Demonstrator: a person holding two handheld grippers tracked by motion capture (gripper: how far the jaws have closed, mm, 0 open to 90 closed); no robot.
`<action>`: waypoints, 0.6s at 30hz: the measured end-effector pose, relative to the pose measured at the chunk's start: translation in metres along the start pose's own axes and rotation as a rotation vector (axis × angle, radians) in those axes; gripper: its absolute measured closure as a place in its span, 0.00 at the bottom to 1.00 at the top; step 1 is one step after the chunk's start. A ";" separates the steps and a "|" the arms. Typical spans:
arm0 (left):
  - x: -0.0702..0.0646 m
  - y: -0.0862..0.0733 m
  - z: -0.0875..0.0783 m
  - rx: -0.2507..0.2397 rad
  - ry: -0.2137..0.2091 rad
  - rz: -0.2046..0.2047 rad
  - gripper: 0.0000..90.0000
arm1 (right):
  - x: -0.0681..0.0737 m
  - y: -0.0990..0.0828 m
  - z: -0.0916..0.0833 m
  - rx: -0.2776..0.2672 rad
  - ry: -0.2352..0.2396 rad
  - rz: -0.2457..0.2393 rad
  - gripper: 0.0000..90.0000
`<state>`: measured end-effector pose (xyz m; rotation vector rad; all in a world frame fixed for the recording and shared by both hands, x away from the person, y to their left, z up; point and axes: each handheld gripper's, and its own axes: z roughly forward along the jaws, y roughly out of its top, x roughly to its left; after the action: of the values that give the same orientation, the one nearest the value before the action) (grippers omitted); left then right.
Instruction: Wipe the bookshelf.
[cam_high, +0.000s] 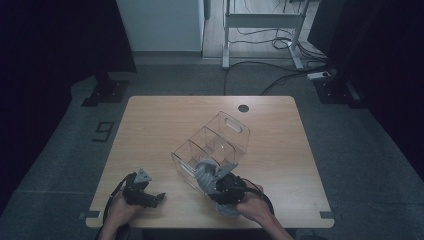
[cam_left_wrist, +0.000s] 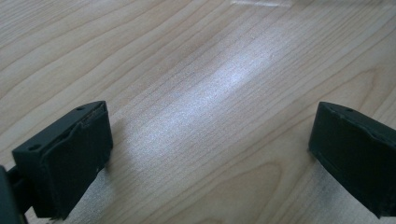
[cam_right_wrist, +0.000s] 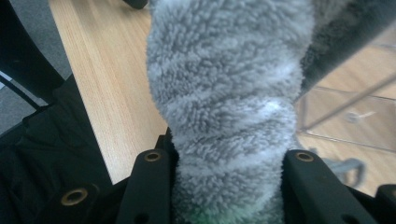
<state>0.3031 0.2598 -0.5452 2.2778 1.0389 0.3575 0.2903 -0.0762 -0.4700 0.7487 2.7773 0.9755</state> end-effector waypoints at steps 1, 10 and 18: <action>0.000 0.000 0.000 0.000 0.000 0.000 0.00 | -0.001 0.000 -0.004 -0.003 -0.005 -0.001 0.72; 0.000 0.000 0.000 0.000 0.000 -0.001 0.00 | -0.014 0.002 -0.029 -0.016 -0.022 0.033 0.72; 0.000 0.000 0.000 -0.004 0.002 -0.003 0.00 | -0.031 -0.003 -0.053 -0.032 -0.048 0.077 0.72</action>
<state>0.3032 0.2597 -0.5455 2.2724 1.0417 0.3598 0.3030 -0.1227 -0.4319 0.8680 2.7034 0.9991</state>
